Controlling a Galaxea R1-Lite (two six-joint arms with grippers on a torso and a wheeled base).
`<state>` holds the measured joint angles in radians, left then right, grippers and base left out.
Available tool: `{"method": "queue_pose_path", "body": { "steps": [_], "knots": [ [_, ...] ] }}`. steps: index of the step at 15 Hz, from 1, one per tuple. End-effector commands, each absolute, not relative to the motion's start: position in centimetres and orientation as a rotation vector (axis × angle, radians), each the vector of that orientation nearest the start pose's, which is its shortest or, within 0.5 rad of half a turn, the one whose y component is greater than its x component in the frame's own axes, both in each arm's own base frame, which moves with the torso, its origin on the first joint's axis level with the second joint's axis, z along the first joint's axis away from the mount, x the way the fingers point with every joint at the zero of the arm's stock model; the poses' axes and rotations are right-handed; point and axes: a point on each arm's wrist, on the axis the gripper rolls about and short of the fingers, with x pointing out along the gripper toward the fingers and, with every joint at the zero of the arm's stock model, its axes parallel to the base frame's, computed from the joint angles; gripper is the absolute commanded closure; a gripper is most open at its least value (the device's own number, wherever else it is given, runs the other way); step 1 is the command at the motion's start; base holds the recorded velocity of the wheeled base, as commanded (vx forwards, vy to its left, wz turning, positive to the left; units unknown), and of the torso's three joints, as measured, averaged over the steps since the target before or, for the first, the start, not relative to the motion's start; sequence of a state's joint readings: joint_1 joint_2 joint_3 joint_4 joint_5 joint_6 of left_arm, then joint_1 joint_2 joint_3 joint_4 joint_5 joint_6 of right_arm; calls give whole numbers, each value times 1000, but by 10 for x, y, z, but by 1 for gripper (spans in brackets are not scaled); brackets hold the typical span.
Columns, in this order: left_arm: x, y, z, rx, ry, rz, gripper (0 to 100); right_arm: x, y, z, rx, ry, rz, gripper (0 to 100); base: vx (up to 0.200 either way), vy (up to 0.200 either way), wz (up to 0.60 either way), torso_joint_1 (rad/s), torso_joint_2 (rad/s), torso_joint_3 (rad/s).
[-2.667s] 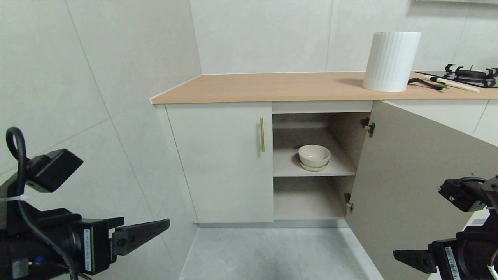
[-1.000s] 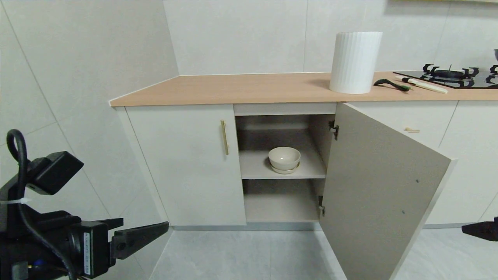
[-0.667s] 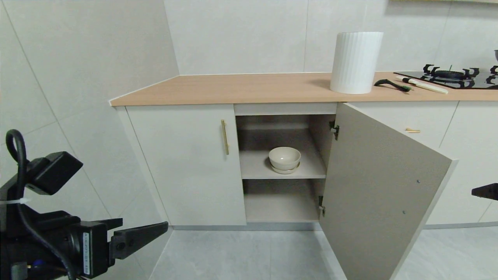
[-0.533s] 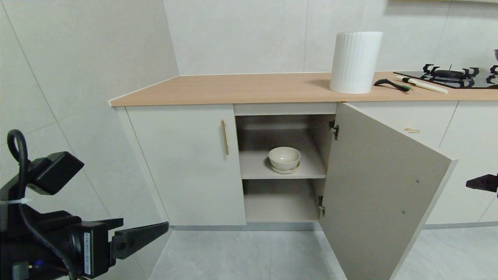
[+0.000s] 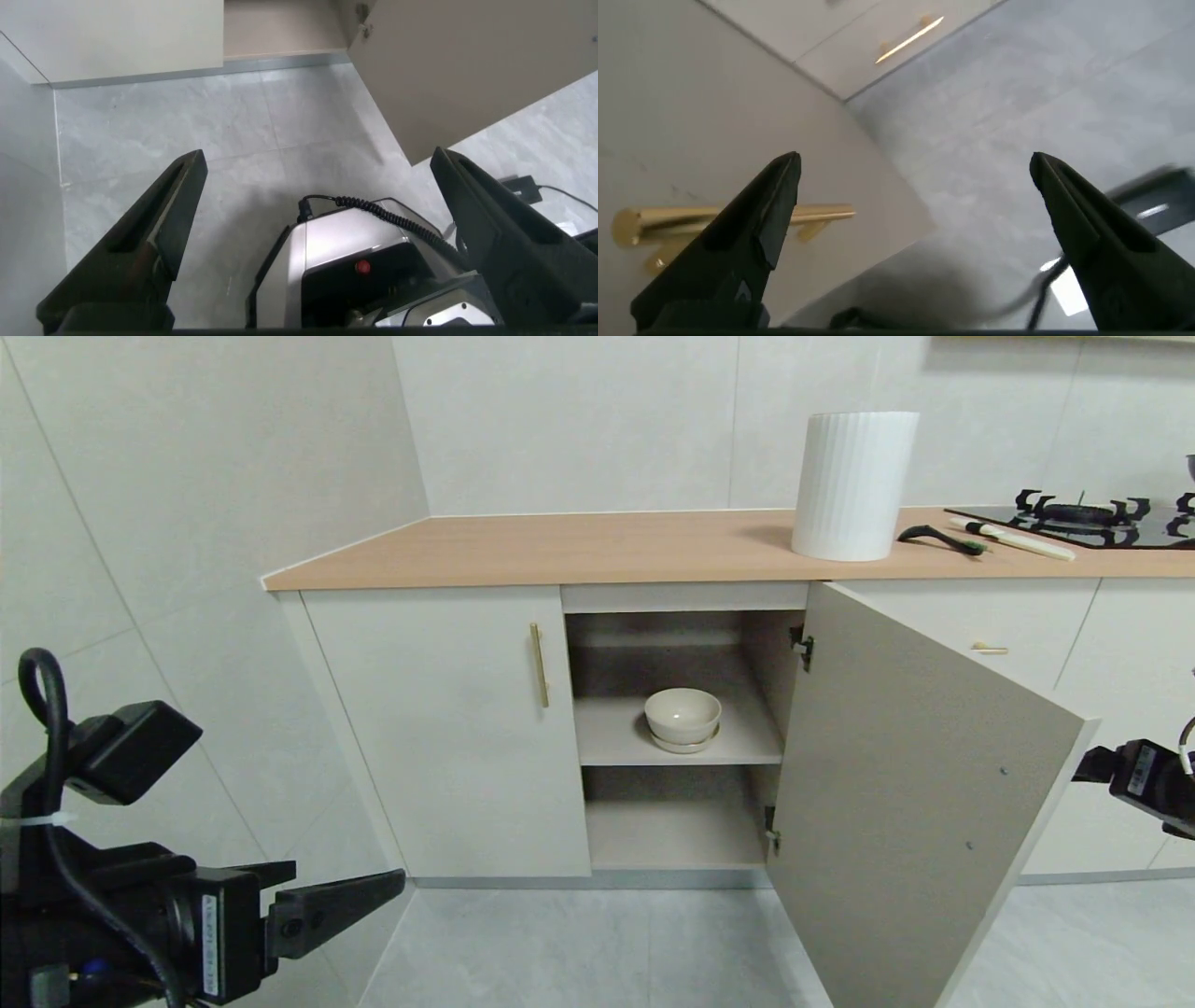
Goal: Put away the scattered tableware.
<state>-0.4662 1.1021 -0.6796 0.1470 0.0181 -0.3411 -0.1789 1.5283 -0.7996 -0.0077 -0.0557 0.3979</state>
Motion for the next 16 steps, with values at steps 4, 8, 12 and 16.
{"method": "queue_pose_path", "body": {
  "steps": [4, 8, 12, 16],
  "knots": [
    [126, -63, 209, -190, 625, -334, 0, 251, -28, 160, 443, 720, -324, 0, 0, 0, 0, 0, 0, 0],
    [126, -63, 211, -191, 619, -334, 0, 251, -7, 159, 461, 735, -271, 0, 0, 0, 0, 0, 0, 0],
    [126, -63, 211, -193, 616, -334, 0, 258, 30, 158, 424, 764, -146, 0, 0, 0, 0, 0, 0, 0],
    [127, -63, 211, -193, 618, -334, 0, 284, 80, 152, 358, 808, 0, 0, 0, 0, 0, 0, 0, 0]
  ]
}}
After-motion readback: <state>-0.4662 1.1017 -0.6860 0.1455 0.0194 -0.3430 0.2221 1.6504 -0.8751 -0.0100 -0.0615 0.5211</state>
